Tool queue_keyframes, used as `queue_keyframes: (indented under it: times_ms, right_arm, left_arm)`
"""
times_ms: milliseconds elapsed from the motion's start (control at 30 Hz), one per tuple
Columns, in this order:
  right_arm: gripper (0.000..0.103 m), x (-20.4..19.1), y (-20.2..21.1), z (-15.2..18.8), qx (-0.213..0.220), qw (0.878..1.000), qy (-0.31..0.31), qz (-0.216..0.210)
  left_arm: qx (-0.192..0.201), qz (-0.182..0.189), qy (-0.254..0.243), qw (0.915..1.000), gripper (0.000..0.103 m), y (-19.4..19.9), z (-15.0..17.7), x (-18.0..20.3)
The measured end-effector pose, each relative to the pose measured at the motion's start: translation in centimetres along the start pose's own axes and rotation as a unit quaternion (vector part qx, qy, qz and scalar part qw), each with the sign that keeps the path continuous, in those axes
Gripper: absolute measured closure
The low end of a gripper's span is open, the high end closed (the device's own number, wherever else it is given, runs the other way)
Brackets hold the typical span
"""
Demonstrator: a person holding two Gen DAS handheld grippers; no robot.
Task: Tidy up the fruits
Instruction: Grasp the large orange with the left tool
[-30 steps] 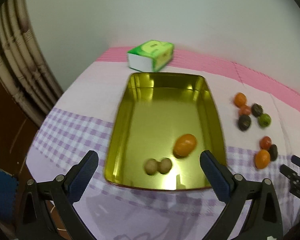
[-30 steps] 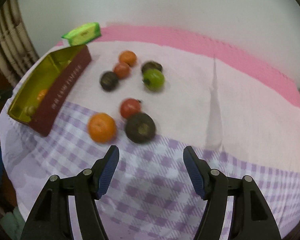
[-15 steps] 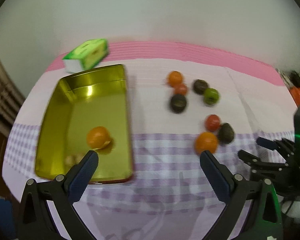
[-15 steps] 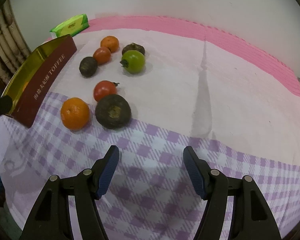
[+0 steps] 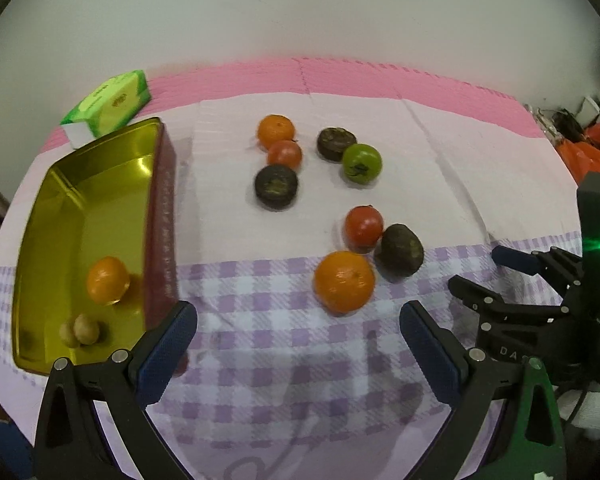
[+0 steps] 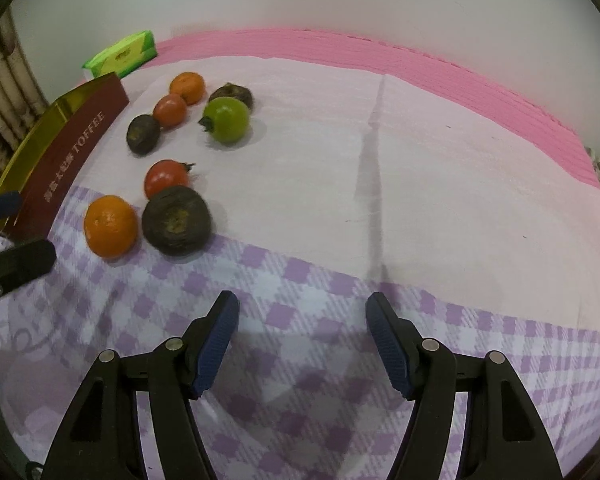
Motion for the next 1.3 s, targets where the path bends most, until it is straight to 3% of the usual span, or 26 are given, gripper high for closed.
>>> queue_keyframes:
  times_ms: [333, 533, 867, 1033, 1300]
  right_arm:
    - [0.018, 0.5, -0.4, 0.2, 0.002, 1.0, -0.005, 0.005]
    - [0.014, 0.2, -0.5, 0.1, 0.004, 1.0, -0.003, 0.004]
    - [0.013, 0.2, -0.5, 0.2, 0.004, 1.0, -0.003, 0.004]
    - [0.012, 0.2, -0.5, 0.2, 0.004, 1.0, -0.003, 0.004]
    - [0.01, 0.2, -0.5, 0.2, 0.004, 1.0, -0.003, 0.003]
  left_arm:
    - [-0.023, 0.002, -0.006, 0.9997, 0.005, -2.7, -0.2, 1.7]
    - [-0.041, 0.008, 0.016, 0.999, 0.024, -3.9, -0.1, 1.2]
    - [-0.054, 0.025, 0.007, 0.9982, 0.058, -5.3, 0.1, 2.0]
    - [-0.049, 0.031, 0.008, 0.9983, 0.064, -5.1, 0.1, 2.1]
    - [-0.042, 0.023, 0.003, 0.9989, 0.065, -4.3, 0.2, 1.9]
Point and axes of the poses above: each gripper's, at about its wrist camera, not at the fingertips, and y roughly against the way its jaws point, x to its right, z to its underside, the point moved 4 cm from there along -y, roughly the way its jaws point, and after that the axes turned 11 degrees about x, right-handed, at the moved point
